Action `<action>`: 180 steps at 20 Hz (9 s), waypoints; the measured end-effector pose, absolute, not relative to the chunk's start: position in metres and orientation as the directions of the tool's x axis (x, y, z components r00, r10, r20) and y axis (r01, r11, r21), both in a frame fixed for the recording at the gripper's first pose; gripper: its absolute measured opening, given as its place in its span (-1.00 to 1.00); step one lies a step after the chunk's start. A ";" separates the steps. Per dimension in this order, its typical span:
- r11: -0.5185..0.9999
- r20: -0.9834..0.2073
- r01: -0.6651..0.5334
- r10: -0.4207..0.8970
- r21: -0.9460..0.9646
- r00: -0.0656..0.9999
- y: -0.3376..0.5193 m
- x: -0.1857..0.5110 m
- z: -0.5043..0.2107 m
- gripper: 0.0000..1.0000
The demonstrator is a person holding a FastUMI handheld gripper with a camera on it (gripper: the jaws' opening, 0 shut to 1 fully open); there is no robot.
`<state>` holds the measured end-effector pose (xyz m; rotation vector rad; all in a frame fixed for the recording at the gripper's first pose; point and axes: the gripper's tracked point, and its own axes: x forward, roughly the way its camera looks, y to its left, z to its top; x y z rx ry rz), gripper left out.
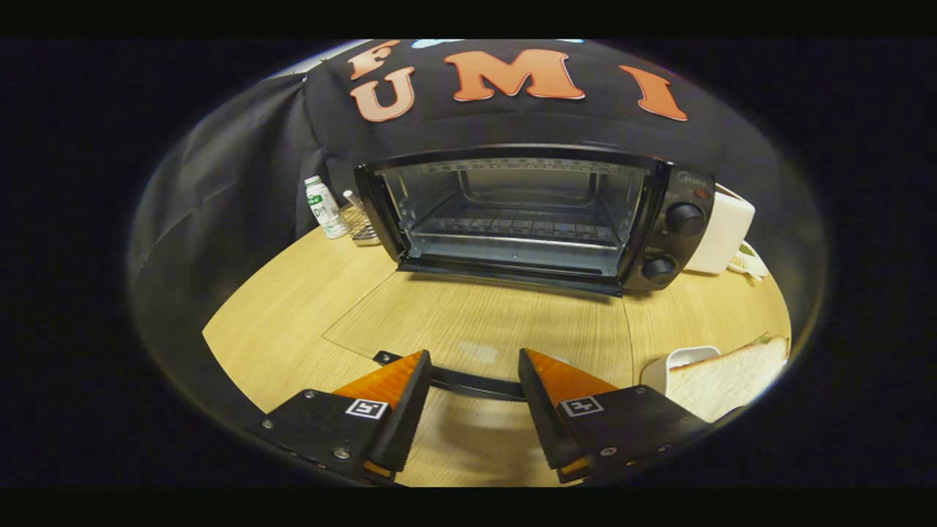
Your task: Open the toaster oven, put the food inside, and close the toaster oven door.
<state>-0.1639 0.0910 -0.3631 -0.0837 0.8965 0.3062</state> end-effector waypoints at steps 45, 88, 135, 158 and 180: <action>0.977 -0.869 -0.003 0.190 0.212 0.456 -0.121 -0.184 -0.335 0.21; 0.685 -0.467 0.144 0.312 0.714 0.828 0.113 0.034 -0.345 -0.28; 0.981 -0.924 -0.186 0.126 0.061 0.361 0.077 -0.215 -0.396 0.93; 0.981 -0.777 -0.192 0.097 -0.031 0.622 0.084 -0.115 -0.328 0.85; 0.976 -0.337 -0.189 0.142 -0.112 0.931 0.081 -0.037 -0.117 0.85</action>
